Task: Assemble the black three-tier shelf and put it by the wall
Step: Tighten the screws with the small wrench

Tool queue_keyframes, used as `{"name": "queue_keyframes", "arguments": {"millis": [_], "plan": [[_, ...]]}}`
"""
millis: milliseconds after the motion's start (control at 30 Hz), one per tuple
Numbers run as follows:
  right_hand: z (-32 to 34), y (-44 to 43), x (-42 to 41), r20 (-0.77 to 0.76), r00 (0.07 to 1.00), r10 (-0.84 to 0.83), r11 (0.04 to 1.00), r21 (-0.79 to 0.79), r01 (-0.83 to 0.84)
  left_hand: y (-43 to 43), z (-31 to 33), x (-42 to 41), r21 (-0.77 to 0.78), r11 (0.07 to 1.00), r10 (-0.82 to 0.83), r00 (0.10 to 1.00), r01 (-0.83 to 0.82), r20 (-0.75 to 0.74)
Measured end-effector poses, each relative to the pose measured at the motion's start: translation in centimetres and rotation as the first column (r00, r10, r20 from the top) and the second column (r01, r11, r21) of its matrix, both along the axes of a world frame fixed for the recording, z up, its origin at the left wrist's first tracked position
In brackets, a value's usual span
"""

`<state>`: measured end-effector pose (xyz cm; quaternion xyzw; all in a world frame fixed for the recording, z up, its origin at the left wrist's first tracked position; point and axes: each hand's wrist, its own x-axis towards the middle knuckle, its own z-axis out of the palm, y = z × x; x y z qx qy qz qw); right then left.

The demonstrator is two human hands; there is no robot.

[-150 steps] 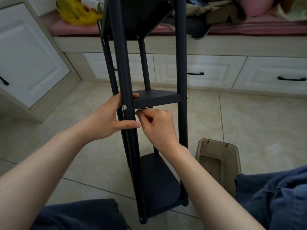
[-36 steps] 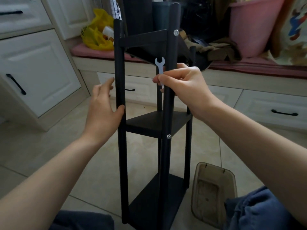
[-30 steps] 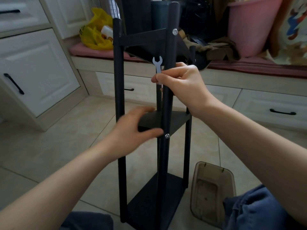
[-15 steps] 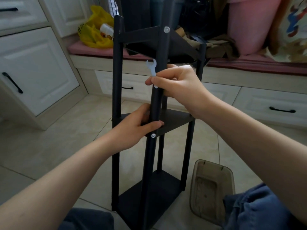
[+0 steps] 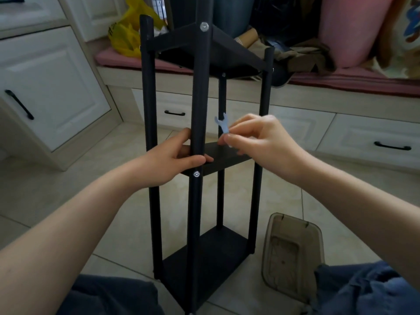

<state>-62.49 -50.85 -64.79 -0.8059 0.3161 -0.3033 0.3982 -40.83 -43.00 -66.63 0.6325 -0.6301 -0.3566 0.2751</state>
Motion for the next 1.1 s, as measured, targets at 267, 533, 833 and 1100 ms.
{"name": "queue_keyframes", "arguments": {"millis": [267,533,833,1100], "plan": [[-5.7,3.6,0.6,-0.364,0.917,0.162,0.983,0.146,-0.116,0.1,0.2,1.0,0.008,1.0,-0.007,1.0,0.007,-0.01],[-8.1,4.5,2.7,-0.367,0.928,0.058,0.973,0.229,0.03,0.7,0.4,1.4,0.03,0.998,-0.051,0.998,0.052,-0.029],[-9.4,4.6,4.5,-0.175,0.983,0.048,0.926,0.377,0.022,1.1,0.8,0.5,-0.027,1.0,-0.01,1.0,0.011,0.029],[-10.4,4.6,6.3,-0.039,0.997,0.067,0.916,0.398,-0.046,0.1,0.8,2.1,0.015,0.998,0.065,0.997,-0.065,-0.029]]}}
